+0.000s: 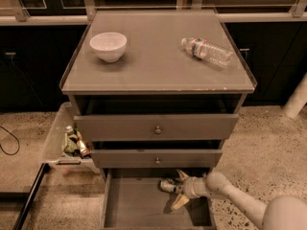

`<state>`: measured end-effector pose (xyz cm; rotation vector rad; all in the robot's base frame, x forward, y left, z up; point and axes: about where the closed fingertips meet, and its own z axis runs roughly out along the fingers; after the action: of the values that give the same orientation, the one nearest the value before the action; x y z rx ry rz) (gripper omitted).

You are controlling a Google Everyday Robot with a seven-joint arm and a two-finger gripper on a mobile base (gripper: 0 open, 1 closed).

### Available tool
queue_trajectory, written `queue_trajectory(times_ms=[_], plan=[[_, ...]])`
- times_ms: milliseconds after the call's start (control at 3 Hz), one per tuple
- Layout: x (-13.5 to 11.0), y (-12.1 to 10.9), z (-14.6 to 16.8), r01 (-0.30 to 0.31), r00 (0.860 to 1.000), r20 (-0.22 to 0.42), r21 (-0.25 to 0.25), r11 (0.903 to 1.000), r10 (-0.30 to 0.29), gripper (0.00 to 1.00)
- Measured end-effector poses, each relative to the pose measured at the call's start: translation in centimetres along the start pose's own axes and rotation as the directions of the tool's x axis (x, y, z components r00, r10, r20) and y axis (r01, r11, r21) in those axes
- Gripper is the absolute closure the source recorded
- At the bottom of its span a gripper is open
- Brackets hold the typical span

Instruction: Pick 7up can from bottom drawer and place on counter

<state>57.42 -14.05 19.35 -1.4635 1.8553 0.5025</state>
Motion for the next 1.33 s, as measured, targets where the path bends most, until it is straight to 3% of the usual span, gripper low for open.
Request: queue_trajectory(times_ms=[667, 1333], plan=[[2.1, -1.3, 2.4, 0.010, 0.999, -0.035, 0.030, 0.9995, -0.009, 0.00], [4.2, -1.9, 3.9, -0.027, 0.999, -0.038, 0.013, 0.9996, 0.027, 0.00]])
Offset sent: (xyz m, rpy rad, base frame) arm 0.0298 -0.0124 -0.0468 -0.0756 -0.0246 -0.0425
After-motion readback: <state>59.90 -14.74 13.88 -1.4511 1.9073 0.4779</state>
